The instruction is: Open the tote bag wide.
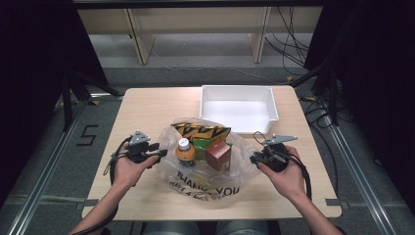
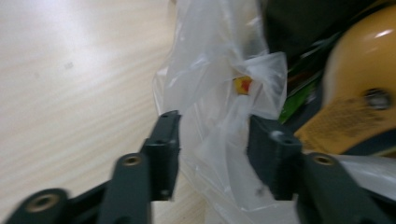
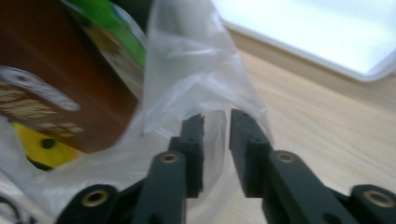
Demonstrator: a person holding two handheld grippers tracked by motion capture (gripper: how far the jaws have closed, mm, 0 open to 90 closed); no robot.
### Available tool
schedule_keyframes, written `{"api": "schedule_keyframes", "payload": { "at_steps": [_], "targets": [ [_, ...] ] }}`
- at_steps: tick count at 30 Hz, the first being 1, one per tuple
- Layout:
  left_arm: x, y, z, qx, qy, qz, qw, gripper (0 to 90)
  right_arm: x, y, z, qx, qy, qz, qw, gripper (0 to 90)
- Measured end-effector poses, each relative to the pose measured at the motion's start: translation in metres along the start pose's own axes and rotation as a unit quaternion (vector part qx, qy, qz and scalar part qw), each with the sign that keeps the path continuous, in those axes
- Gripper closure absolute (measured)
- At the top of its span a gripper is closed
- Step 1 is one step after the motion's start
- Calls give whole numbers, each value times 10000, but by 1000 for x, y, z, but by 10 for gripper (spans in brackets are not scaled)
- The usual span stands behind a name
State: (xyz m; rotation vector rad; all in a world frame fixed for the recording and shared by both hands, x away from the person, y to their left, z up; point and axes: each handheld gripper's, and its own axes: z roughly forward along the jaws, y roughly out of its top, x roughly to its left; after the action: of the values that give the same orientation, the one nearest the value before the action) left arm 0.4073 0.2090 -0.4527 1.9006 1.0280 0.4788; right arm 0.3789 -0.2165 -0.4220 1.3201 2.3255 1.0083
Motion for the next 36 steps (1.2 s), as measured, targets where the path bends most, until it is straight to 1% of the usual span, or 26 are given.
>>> {"api": "schedule_keyframes", "payload": {
  "at_steps": [1,2,3,4,5,6,10,11,12,15,16,17,18,20,21,22,23,24,25,27,28,29,30,34,35,36],
  "targets": [
    [-1,1,-4,-64,4,26,10000,446,2,1,-4,-163,-6,-60,9998,706],
    [-1,4,-10,-176,7,140,9997,419,3,1,-8,-162,-11,-86,9998,690],
    [-2,7,-16,-249,4,211,9995,402,4,2,-14,-379,24,-242,9990,681],
    [-3,8,-19,-326,-21,202,9993,391,6,4,-19,-424,95,-265,9987,676],
    [-5,12,-25,-402,-26,232,9989,384,7,5,-23,-487,75,-326,9983,670],
    [-6,15,-30,-463,-38,313,9984,381,9,7,-27,-614,143,-344,9974,659],
    [-10,29,-41,-694,-72,464,9965,382,18,14,-45,-816,142,-345,9960,641],
    [-11,32,-42,-728,-82,505,9960,383,18,17,-50,-893,126,-426,9950,635],
    [-11,36,-43,-750,-107,574,9955,383,19,24,-55,-1080,91,-523,9927,616],
    [-12,45,-41,-789,-107,678,9945,381,18,32,-57,-1132,111,-532,9921,600],
    [-11,48,-39,-780,-124,664,9947,378,18,35,-57,-1140,113,-458,9924,595],
    [-9,49,-37,-734,-174,695,9947,365,16,40,-55,-1194,116,-506,9915,590],
    [-8,50,-35,-666,-219,660,9954,353,16,44,-53,-1211,119,-464,9915,586],
    [-3,50,-28,-581,-279,519,9966,352,13,50,-47,-1167,202,-463,9919,573],
    [0,50,-26,-563,-253,545,9966,357,13,54,-41,-1197,236,-404,9917,568],
    [2,50,-22,-501,-237,555,9969,361,12,56,-38,-1117,315,-357,9926,565],
    [4,50,-18,-472,-268,575,9969,368,10,59,-31,-1099,367,-418,9924,564],
    [5,50,-14,-439,-290,595,9968,386,10,61,-19,-1026,350,-339,9935,564],
    [6,50,-12,-398,-299,631,9968,386,10,61,-19,-1026,350,-339,9935,564],
    [7,50,-5,-300,-351,675,9966,411,11,62,-13,-860,405,-243,9952,573],
    [8,51,-3,-291,-375,689,9965,427,7,63,-7,-870,377,-514,9942,583],
    [8,51,-1,-253,-375,738,9962,451,9,63,-6,-765,385,-370,9956,604],
    [10,52,1,-216,-413,813,9956,481,8,62,-2,-763,317,-372,9959,653],
    [10,49,13,-137,-574,817,9949,606,6,59,7,-493,344,-363,9975,752],
    [11,47,17,-54,-581,825,9949,638,7,57,8,-380,320,-288,9983,778],
    [11,45,19,-23,-584,864,9945,673,5,55,11,-353,252,-345,9985,818]
  ]
}}
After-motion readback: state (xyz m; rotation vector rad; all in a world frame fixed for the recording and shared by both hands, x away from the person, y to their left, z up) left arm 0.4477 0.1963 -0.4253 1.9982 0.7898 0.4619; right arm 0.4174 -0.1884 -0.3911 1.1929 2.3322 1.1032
